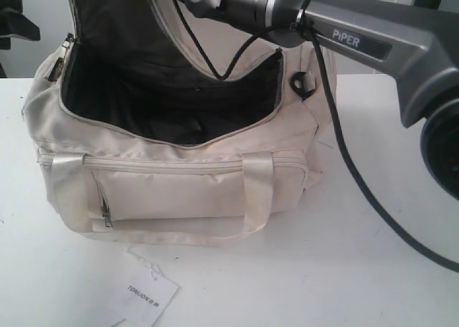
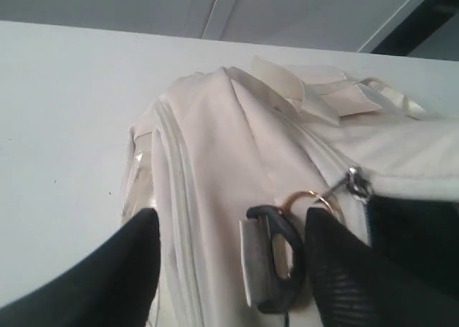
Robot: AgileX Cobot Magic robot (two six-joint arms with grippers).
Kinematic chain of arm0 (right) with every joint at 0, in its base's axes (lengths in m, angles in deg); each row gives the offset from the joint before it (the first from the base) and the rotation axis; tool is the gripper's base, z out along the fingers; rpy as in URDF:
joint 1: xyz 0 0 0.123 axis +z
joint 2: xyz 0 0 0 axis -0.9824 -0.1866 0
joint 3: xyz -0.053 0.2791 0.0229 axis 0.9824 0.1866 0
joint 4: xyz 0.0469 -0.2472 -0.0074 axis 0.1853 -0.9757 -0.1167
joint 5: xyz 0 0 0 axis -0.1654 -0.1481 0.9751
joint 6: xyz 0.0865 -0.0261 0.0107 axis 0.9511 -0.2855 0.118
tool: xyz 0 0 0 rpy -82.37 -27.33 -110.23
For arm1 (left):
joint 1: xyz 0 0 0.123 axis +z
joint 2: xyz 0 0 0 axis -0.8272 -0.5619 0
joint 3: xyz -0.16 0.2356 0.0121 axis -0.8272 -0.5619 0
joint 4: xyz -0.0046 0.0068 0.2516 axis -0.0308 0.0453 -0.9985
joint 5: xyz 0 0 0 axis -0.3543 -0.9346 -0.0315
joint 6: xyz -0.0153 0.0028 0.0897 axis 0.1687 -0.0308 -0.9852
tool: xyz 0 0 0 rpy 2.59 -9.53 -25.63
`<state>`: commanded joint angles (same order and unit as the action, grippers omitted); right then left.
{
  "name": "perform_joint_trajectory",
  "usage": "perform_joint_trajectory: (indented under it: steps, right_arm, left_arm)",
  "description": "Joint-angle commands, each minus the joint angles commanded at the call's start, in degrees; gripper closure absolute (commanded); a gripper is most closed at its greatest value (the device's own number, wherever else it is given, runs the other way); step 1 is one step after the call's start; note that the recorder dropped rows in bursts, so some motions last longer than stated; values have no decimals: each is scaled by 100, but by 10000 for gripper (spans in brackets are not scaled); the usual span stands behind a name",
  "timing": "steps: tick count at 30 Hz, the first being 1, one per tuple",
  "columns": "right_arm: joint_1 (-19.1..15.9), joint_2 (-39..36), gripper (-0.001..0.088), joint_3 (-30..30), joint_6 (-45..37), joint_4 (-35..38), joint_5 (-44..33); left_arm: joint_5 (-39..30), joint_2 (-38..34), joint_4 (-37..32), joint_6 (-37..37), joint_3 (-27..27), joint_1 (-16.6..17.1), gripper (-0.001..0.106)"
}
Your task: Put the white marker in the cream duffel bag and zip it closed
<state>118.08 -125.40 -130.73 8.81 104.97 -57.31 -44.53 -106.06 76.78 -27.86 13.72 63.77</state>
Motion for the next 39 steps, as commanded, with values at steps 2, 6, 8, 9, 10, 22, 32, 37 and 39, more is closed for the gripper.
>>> perform_joint_trajectory:
  steps: [2, 6, 8, 9, 10, 22, 32, 37, 39]
  right_arm:
    - [0, 0, 868, 0, 0, 0, 0]
    - [0, 0, 868, 0, 0, 0, 0]
    - [0, 0, 868, 0, 0, 0, 0]
    - [0, 0, 868, 0, 0, 0, 0]
    - [0, 0, 868, 0, 0, 0, 0]
    - [0, 0, 868, 0, 0, 0, 0]
    - [0, 0, 868, 0, 0, 0, -267]
    - [0, 0, 868, 0, 0, 0, -434]
    - [0, 0, 868, 0, 0, 0, -537]
  left_arm:
    - [3, -180, 136, 51, 187, 0, 424]
    - [-88, -497, 203, 177, 444, 0, 423]
    - [-67, -550, 203, 194, 452, 0, 416]
    - [-57, -574, 203, 194, 452, 0, 416]
    - [-40, -594, 192, 194, 452, 0, 416]
    - [124, -930, 675, 194, 452, 0, 416]
    - [193, -1118, 772, 158, 452, 0, 416]
    - [209, -1274, 815, 158, 452, 0, 417]
    - [224, -1303, 890, 31, 452, 0, 463]
